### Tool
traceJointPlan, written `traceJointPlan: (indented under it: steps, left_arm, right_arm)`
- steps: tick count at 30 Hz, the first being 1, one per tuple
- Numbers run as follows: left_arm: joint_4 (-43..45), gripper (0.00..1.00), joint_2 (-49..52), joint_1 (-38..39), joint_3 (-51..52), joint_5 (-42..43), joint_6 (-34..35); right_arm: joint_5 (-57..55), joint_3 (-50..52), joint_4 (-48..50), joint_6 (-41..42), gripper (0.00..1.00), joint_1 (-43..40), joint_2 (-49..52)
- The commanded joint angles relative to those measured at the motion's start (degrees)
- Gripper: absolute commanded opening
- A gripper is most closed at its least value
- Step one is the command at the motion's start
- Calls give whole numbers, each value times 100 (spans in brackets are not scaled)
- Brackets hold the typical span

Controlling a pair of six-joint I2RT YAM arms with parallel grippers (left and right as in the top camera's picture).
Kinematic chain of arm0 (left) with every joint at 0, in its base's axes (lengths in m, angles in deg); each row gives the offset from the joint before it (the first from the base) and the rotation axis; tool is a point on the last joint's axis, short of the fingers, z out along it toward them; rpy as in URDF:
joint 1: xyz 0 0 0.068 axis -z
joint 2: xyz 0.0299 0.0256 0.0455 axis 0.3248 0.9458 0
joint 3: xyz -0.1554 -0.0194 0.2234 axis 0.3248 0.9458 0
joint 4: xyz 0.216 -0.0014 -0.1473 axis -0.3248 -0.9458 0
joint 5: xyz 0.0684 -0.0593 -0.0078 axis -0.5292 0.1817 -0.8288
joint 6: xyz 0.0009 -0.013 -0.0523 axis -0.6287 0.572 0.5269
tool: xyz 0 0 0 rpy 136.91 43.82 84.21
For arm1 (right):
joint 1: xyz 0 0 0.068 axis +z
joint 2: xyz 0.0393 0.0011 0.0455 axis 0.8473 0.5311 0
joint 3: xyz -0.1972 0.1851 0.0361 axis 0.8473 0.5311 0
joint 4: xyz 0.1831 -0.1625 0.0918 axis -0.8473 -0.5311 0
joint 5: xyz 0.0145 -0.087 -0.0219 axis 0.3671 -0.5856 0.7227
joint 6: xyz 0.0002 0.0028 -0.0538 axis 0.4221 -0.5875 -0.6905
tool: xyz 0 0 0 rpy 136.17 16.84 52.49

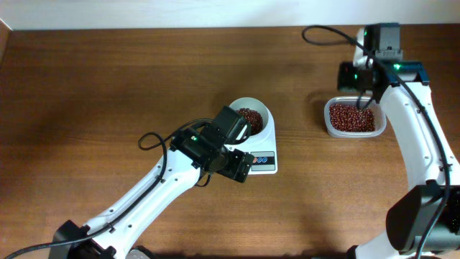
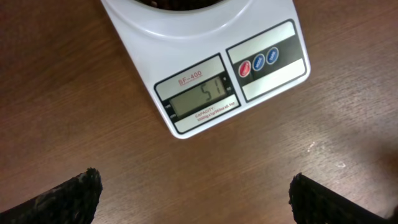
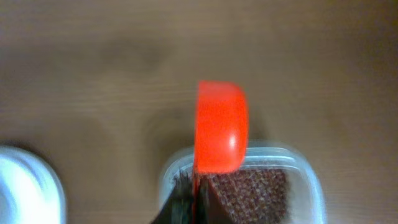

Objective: Scoop item into bowl and weigh 50g on scale
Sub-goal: 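Carry the scoop left over the white bowl on the scale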

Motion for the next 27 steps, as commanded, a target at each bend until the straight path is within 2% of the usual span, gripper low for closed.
traceJointPlan:
  steps: [1, 5, 10, 23, 27]
  left_arm:
    - [15, 99, -94, 17, 50, -39, 28]
    - [15, 99, -94, 17, 50, -39, 28]
    - [15, 99, -94, 17, 50, -39, 28]
    - [15, 99, -94, 17, 50, -39, 28]
    - [15, 99, -94, 17, 50, -39, 28]
  right_arm:
    - [1259, -94, 984, -507, 4, 7, -157]
    - [1471, -94, 1792, -531, 4, 9, -157]
    - [2763, -94, 1639, -566, 4, 20, -157]
    - [3012, -94, -260, -575, 4, 1163, -164]
    - [3005, -164, -398, -588, 4, 1397, -164]
